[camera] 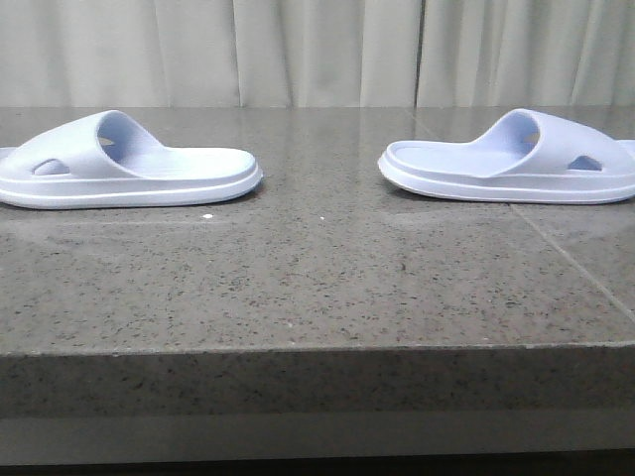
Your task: Insert blue slippers together front up
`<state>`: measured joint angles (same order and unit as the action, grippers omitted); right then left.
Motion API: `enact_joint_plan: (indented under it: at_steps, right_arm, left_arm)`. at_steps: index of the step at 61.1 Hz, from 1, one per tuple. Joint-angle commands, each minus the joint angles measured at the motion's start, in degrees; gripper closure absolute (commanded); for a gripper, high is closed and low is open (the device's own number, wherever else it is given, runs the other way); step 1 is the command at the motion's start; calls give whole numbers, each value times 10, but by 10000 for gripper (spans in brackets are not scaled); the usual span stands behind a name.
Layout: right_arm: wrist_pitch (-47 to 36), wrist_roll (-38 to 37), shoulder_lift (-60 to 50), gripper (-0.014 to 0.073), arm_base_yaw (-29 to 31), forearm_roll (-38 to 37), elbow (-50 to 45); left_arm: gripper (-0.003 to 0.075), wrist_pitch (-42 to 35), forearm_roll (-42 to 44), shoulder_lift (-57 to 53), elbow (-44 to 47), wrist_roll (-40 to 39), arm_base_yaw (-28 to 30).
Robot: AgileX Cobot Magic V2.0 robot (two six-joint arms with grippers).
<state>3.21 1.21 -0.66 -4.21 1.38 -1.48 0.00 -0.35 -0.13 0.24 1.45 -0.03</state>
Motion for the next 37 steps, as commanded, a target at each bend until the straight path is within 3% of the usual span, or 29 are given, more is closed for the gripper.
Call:
enact_joint_plan:
  at_steps: [1,29,37]
  right_arm:
    - [-47,2,-9,661,3,-5,3]
    - [-73,2,-9,661,3,-4,6]
    - [-52,2,-9,661,3,16,47]
  left_arm:
    - [741,-49,-4,-10,2,-5,-4]
    - [741,-87,-4,-10,1,-5,-4]
    - [741,-82,-9,-10,-46,-5,-4]
